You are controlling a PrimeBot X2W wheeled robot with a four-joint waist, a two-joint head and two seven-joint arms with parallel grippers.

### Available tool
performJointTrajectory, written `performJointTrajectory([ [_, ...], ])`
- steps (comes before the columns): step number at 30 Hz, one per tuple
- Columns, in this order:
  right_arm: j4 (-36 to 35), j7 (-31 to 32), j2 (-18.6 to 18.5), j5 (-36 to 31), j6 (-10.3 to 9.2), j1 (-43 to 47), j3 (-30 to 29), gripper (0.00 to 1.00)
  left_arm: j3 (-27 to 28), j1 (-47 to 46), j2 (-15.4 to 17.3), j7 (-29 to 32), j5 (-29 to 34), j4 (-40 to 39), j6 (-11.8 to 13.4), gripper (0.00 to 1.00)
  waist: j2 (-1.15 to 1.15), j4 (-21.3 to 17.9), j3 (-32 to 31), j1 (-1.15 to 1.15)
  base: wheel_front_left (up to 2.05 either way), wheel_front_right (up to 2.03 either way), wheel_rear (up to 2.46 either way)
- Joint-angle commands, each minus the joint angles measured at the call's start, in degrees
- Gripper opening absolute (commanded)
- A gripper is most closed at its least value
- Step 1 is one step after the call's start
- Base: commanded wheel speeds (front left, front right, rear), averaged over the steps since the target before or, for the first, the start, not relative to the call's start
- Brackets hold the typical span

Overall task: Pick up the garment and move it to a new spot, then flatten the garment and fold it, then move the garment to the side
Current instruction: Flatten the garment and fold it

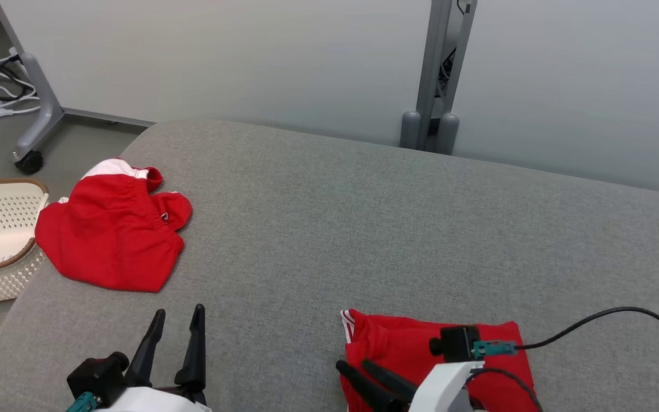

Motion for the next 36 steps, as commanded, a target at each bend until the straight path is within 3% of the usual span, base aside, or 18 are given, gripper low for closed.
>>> performJointTrajectory([
  [1, -1.29, -1.14, -1.50, 0.91, 0.01, -0.77, -0.83, 1.00, 0.57, 0.06, 0.19, -0.21, 0.43, -0.30, 0.32, 1.00, 0.00, -0.90, -0.63, 0.00, 0.00, 0.00, 0.00],
  [6, -4.97, -2.90, -5.42, 0.66, 0.01, -1.53, -2.75, 1.00, 0.80, -0.53, 0.21, -0.21, 0.45, -1.03, 0.24, 1.00, 0.00, -2.47, -1.09, 0.00, 0.00, 0.00, 0.00],
  [11, -7.04, -5.06, -12.01, -3.97, 0.01, -2.70, -6.49, 1.00, 1.61, -1.26, 0.25, -0.21, 0.42, -2.61, 0.44, 1.00, 0.00, -4.99, -1.61, 0.00, 0.00, 0.00, 0.00],
  [14, -7.95, -5.36, -14.92, -9.24, 0.01, -1.88, -13.54, 1.00, 2.04, -1.39, 0.22, -0.21, 0.26, -3.68, 0.54, 1.00, 0.00, -6.51, -1.77, 0.00, 0.00, 0.00, 0.00],
  [18, -9.89, -5.28, -16.14, -22.19, 0.01, 1.99, -24.63, 1.00, 2.42, -1.20, 0.21, -0.21, 0.17, -4.68, 0.81, 1.00, 0.00, -8.50, -1.74, 0.00, 0.00, 0.00, 0.00],
  [23, -14.09, -5.29, -14.26, -39.74, 0.01, 8.92, -39.00, 1.00, 2.65, -1.37, 0.24, -0.21, 0.24, -5.49, 0.95, 1.00, 0.00, -10.01, -1.58, 0.00, 0.00, 0.00, 0.00],
  [26, -17.10, -5.26, -10.94, -48.75, 0.01, 13.85, -46.53, 1.00, 2.71, -1.06, 0.22, -0.21, 0.03, -5.88, 0.96, 1.00, 0.00, -10.84, -1.49, 0.00, 0.00, 0.00, 0.00],
  [31, -20.81, -5.26, -5.25, -57.94, 0.01, 20.93, -56.04, 1.00, 2.58, -0.16, 0.24, -0.21, 0.76, -5.98, 0.95, 1.00, 0.00, -11.75, -1.50, 0.00, 0.00, 0.00, 0.00],
  [36, -20.80, -5.27, -1.21, -60.54, 0.01, 25.24, -59.99, 1.00, 3.03, 0.71, 0.22, -0.21, 1.43, -5.91, 0.75, 1.00, 0.00, -12.19, -1.66, 0.00, 0.00, 0.00, 0.00],
])
